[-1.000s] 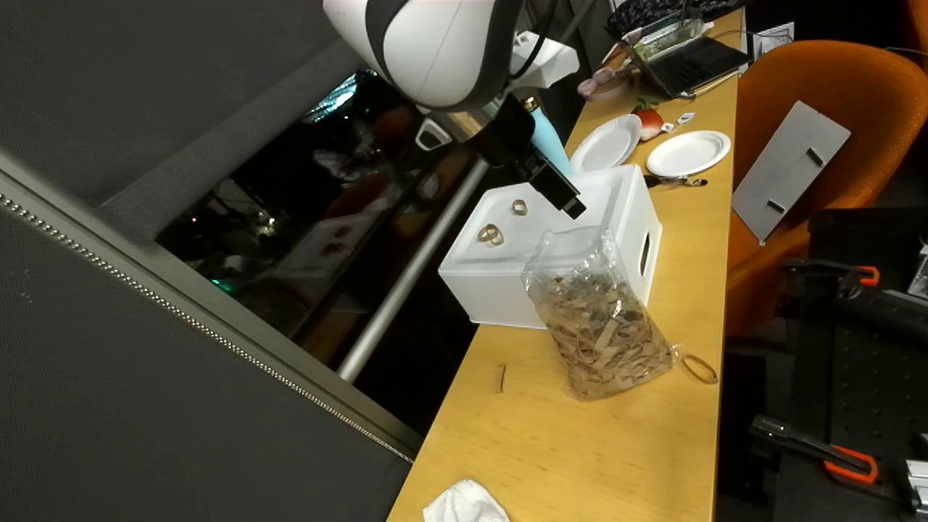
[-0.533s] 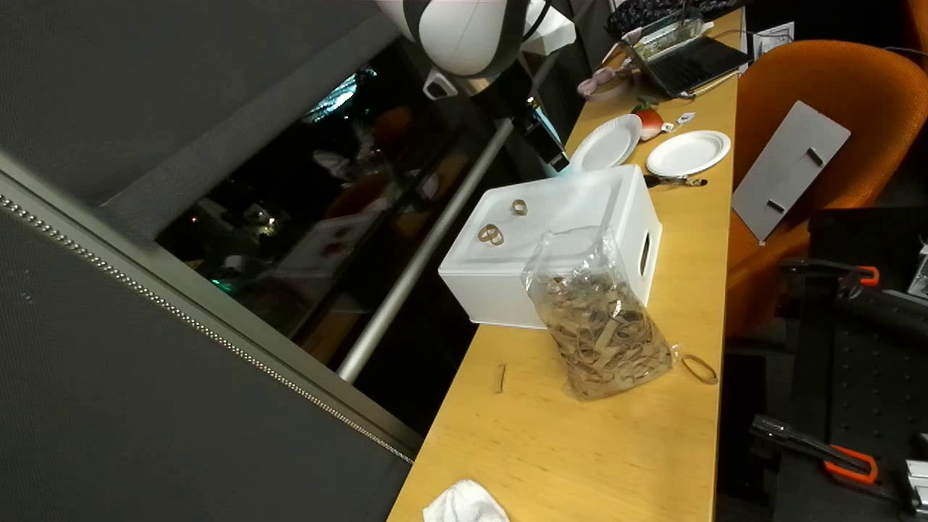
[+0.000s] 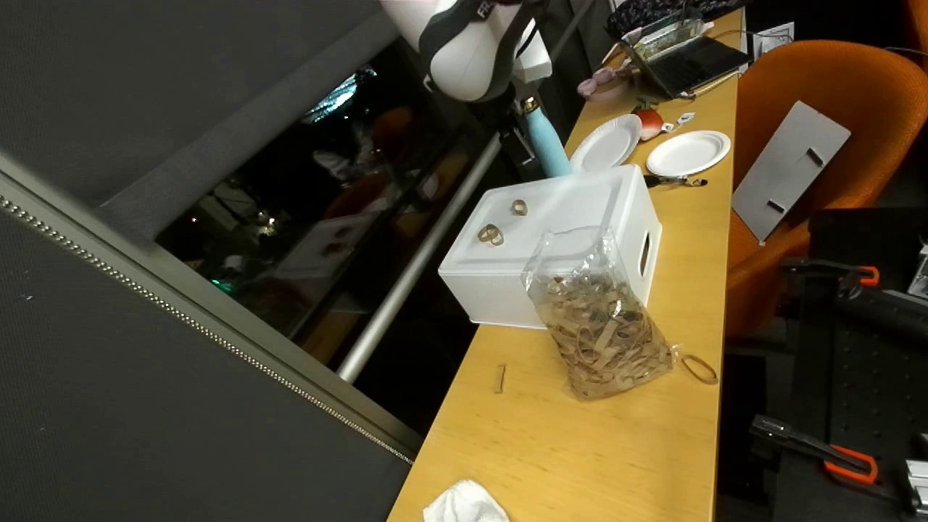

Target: Put the rubber bands inside the packet

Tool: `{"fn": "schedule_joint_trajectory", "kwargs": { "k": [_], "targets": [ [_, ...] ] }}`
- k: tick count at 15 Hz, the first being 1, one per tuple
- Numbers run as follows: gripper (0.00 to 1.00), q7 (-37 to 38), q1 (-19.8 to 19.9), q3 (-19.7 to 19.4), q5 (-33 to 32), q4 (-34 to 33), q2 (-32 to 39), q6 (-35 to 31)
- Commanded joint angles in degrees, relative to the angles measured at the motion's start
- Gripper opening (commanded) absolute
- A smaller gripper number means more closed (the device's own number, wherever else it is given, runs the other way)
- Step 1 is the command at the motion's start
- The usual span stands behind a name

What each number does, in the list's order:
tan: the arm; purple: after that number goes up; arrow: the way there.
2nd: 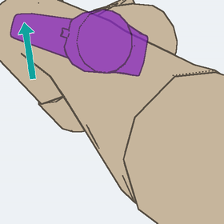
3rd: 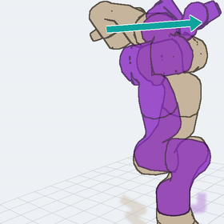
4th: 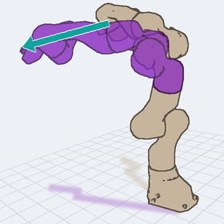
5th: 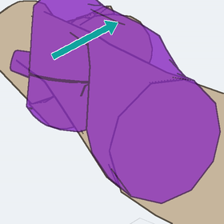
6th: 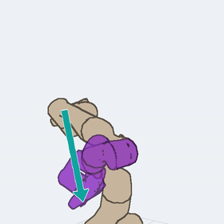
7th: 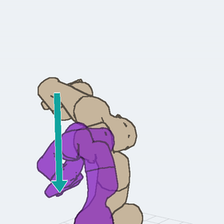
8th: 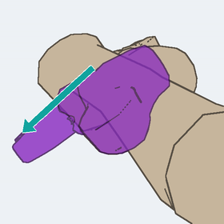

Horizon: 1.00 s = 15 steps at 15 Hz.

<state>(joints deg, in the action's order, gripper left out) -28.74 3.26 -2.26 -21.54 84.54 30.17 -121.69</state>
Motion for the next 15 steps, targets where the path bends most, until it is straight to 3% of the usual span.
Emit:
{"fn": "schedule_joint_trajectory", "kwargs": {
  "k": [1, 5, 15],
  "targets": [
    [1.0, 1.06, 0.63, 0.77, 2.18, -7.57, 5.81, -0.08],
    [1.0, -6.01, 3.51, 4.46, 9.77, -11.41, 9.15, 0.42],
    [1.0, -18.5, 7.14, 7.77, 20.58, -23.69, 17.94, 9.16]
  ]
}}
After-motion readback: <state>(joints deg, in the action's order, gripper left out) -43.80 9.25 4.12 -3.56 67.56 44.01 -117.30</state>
